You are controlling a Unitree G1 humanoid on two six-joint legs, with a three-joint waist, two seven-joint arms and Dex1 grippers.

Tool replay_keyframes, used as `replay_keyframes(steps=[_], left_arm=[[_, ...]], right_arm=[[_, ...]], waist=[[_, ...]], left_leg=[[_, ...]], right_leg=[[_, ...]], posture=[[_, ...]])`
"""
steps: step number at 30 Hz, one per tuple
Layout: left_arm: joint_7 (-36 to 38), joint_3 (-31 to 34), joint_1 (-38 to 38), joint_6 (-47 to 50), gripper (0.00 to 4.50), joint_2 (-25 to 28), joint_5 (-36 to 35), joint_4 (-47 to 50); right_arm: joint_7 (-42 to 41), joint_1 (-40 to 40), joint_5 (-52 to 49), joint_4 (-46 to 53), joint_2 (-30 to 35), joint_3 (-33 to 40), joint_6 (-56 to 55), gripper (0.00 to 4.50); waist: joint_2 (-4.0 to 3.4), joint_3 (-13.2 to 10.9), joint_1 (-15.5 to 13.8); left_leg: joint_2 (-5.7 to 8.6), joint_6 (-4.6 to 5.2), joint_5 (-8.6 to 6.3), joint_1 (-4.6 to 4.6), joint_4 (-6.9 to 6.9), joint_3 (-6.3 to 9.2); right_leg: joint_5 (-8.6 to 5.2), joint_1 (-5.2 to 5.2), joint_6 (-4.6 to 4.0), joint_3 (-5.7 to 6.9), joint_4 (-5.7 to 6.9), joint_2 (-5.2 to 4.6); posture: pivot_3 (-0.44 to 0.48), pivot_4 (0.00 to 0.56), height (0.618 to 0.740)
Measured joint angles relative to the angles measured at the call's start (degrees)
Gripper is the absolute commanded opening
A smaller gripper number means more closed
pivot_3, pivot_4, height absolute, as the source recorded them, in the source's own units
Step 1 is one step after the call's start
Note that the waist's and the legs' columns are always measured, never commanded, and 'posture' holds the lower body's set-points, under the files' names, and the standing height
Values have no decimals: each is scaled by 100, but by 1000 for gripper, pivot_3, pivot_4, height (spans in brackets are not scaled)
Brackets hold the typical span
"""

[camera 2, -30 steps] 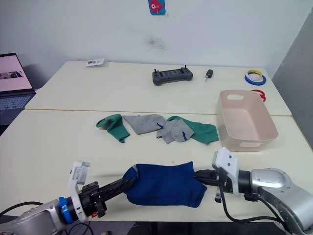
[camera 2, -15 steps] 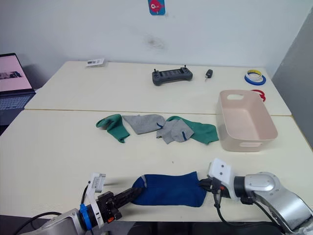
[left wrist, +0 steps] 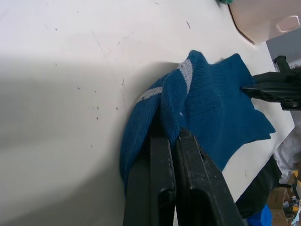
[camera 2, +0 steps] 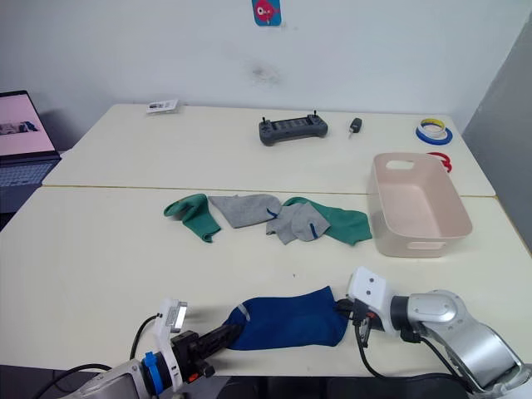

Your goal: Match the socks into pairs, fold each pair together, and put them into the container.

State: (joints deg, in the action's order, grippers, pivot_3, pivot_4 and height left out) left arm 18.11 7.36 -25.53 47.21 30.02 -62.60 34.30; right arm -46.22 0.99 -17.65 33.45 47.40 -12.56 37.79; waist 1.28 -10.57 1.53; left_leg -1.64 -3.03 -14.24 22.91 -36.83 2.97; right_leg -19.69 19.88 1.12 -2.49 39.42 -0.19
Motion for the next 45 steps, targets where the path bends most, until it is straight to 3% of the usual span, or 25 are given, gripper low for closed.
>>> replay_keyframes(steps=[1,4,13,18,21,24,28,33,37,42,45], left_arm=[[-5,-16,46,-20,0,-78,11,-24],[8,-21,65,-115,675,-127,115,-24],[330,296,-852,-542,3471,25,427,643],[609,962,-1310,-712,3471,346,586,689],[809,1498,-1157,-779,3471,644,543,690],[1263,1803,-801,-752,2881,1149,242,698],[1900,1667,-108,-729,1567,1841,308,772],[2381,98,1635,-823,0,2139,1273,728],[2710,-1098,2255,-923,0,2104,2140,300],[2975,-1783,2658,-919,0,2086,2819,-216],[3015,-1884,2675,-851,0,2101,3067,-415]], right_arm=[[2,-6,-27,13,-17,12,44,258],[-9,-66,-208,57,-54,93,151,1063],[8,-69,-438,70,-160,541,130,4286],[-80,-37,-639,127,-166,889,8,4286],[-229,-33,-854,431,-117,991,2,4286],[-248,-1,-907,696,-143,925,-2,4331],[-169,52,-930,774,-349,740,5,3353],[58,278,-487,608,-760,-44,-151,1483],[217,461,-7,234,-1072,-570,-386,20],[15,495,367,-117,-992,-1087,-662,20],[-251,330,442,-204,-705,-1189,-725,20]], waist=[[0,0,-1],[0,0,-1],[0,0,12],[1,-1,9],[1,-1,5],[3,0,-4],[1,-1,-7],[-2,-1,-2],[-1,-2,40],[-2,-2,11],[-1,-3,9]], left_leg=[[0,0,0,0,0,1],[-1,0,0,0,0,3],[-3,0,0,-1,3,0],[-3,1,0,1,4,2],[-3,1,0,3,5,2],[-2,0,0,3,4,3],[-1,-1,0,2,5,0],[3,-2,0,2,6,-4],[-3,-2,0,4,10,-9],[-3,-1,0,4,13,2],[0,-1,0,4,9,-3]], right_leg=[[0,-1,0,0,0,0],[0,-1,0,2,0,0],[0,1,0,-2,-2,1],[-6,6,9,1,-1,2],[-6,6,8,4,-2,1],[-2,6,2,6,-3,1],[-1,7,0,5,-3,1],[1,6,0,2,-2,10],[1,19,-1,-4,6,10],[1,20,-1,5,15,10],[1,16,0,1,14,4]], posture=[[0,150,740],[0,150,740],[0,150,740],[0,150,740],[0,150,740],[0,150,740],[0,150,740],[0,150,740],[0,150,740],[0,150,740],[0,150,740]])
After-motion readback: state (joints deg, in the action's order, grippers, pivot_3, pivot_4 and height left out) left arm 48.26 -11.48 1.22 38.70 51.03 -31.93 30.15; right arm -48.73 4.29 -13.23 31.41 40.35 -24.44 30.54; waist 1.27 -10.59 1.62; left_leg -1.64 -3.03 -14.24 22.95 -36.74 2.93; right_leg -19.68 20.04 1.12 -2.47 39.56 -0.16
